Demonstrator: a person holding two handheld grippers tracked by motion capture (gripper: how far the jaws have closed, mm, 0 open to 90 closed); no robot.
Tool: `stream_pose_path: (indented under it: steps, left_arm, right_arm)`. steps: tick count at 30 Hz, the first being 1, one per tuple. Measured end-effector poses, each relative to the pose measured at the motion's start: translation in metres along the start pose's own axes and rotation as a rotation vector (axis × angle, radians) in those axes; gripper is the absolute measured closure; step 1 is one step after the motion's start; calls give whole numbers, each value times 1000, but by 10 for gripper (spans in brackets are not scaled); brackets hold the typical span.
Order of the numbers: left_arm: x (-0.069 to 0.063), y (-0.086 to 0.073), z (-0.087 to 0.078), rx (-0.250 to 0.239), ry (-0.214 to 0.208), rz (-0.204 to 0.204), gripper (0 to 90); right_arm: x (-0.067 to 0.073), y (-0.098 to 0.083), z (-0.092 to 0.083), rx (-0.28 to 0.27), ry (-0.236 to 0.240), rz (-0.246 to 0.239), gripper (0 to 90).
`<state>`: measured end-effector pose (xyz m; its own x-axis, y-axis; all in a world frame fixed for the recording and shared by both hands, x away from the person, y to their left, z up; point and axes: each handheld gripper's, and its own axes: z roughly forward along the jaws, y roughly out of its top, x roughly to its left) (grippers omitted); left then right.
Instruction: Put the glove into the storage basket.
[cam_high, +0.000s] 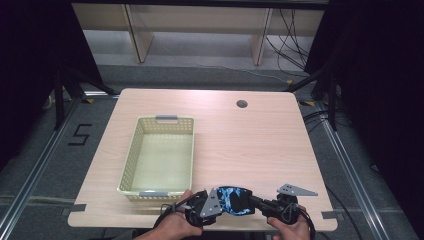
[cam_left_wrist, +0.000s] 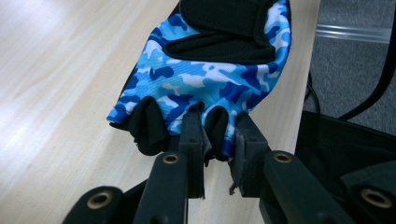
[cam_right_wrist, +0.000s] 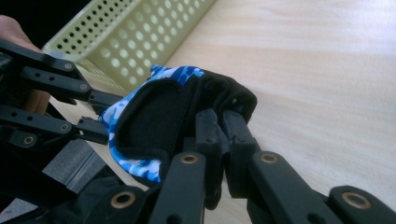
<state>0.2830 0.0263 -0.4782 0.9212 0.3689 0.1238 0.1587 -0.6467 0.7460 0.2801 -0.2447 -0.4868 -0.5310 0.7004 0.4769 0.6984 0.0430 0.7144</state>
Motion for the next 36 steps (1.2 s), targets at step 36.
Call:
stream_pose_path:
  steps: [36]
  left_arm:
    - [70,-4,-100,-30,134,-55,758]
  right_arm:
    - [73,99,49,8,110,-188,869]
